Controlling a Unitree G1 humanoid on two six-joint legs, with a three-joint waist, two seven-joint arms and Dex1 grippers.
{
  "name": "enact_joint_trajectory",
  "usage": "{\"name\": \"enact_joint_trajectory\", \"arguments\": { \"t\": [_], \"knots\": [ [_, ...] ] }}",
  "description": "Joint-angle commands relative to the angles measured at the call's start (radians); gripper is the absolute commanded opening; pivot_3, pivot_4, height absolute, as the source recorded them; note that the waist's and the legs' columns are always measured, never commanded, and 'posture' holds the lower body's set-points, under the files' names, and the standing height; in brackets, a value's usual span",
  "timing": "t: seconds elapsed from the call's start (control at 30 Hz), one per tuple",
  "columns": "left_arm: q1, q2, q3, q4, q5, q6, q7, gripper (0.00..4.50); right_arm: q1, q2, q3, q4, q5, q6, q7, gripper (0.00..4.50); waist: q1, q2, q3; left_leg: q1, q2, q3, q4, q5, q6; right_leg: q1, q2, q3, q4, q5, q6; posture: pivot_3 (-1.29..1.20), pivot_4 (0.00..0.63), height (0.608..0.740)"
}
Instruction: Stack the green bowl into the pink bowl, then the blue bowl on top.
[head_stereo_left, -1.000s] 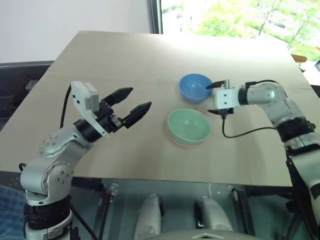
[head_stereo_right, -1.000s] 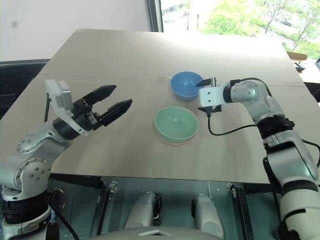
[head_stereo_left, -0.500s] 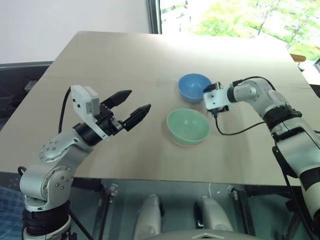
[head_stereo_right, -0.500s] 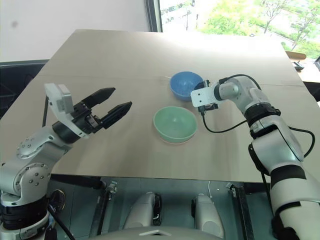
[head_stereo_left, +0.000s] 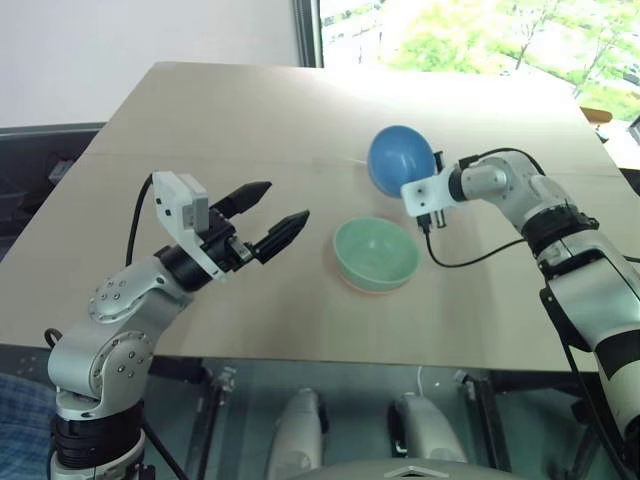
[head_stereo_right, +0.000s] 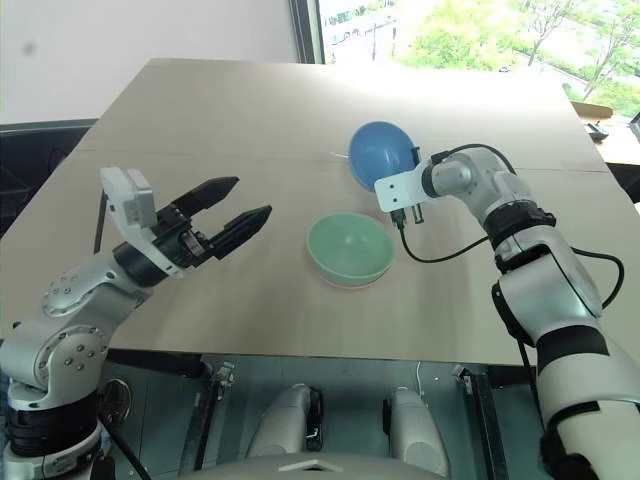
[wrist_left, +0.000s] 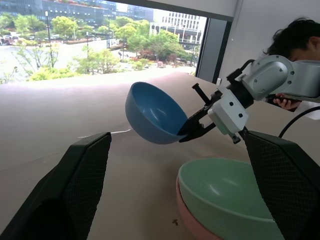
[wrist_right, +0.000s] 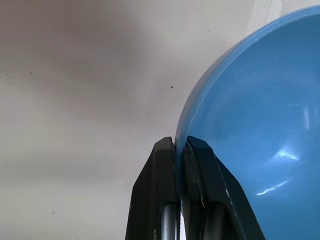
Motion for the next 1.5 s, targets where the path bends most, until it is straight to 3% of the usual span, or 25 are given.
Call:
{"name": "enact_joint_trajectory", "arguments": {
  "t": [0.03, 0.23, 0.47, 0.73, 1.03, 1.23, 1.5],
  "knots": [
    [-0.010, 0.012, -0.003, -0.025, 0.000, -0.026, -0.012, 4.50, 0.030, -0.049, -0.094, -0.209, 0.170, 0.049, 0.174, 0.06, 0.000, 0.000, 0.000, 0.000, 0.000, 0.000, 0.000, 0.000, 0.000, 0.000, 0.000, 0.000, 0.000, 0.000, 0.000, 0.00, 0.150, 0.740],
    [-0.033, 0.039, -0.009, 0.019, 0.005, -0.033, -0.064, 4.50, 0.131, -0.197, -0.152, -0.661, 0.412, 0.260, 0.497, 0.06, 0.006, 0.000, 0.000, 0.000, 0.000, 0.000, 0.000, -0.001, 0.002, 0.000, 0.000, 0.000, 0.000, 0.000, 0.000, 0.00, 0.150, 0.740],
    [-0.152, 0.158, -0.071, 0.223, 0.073, -0.100, -0.299, 4.50, 0.212, -0.338, -0.165, -1.119, 0.634, 0.567, 0.713, 0.06, 0.004, 0.002, 0.001, 0.000, 0.000, 0.000, 0.000, -0.002, 0.004, 0.000, 0.000, -0.001, 0.000, 0.000, 0.000, 0.00, 0.150, 0.740],
    [-0.329, 0.123, -0.193, 0.389, 0.138, -0.163, -0.434, 4.50, 0.228, -0.344, -0.158, -1.301, 0.679, 0.750, 0.698, 0.06, 0.007, 0.001, 0.001, 0.000, 0.000, 0.000, 0.001, -0.003, 0.004, 0.000, 0.000, -0.001, 0.000, 0.000, 0.000, 0.00, 0.150, 0.740],
    [-0.387, 0.088, -0.220, 0.463, 0.177, -0.195, -0.483, 4.50, 0.241, -0.363, -0.183, -1.336, 0.644, 0.827, 0.628, 3.59, 0.006, 0.001, 0.001, -0.002, 0.000, 0.001, 0.001, -0.003, 0.004, -0.003, 0.001, 0.000, 0.001, 0.000, 0.000, 0.00, 0.150, 0.740],
    [-0.364, 0.090, -0.212, 0.443, 0.171, -0.185, -0.494, 4.50, 0.321, -0.410, -0.300, -1.356, 0.713, 0.962, 0.552, 3.59, 0.010, 0.001, 0.001, -0.002, 0.000, 0.000, 0.001, -0.003, 0.004, -0.003, 0.001, 0.000, 0.000, 0.000, 0.000, 0.00, 0.150, 0.740],
    [-0.267, 0.124, -0.180, 0.375, 0.141, -0.149, -0.499, 4.50, 0.592, -0.402, -0.662, -1.312, 0.866, 1.148, 0.341, 3.59, 0.011, 0.000, 0.001, -0.002, 0.000, 0.001, 0.000, -0.003, 0.004, -0.003, 0.001, 0.001, 0.000, 0.000, 0.000, 0.00, 0.150, 0.740]
  ]
}}
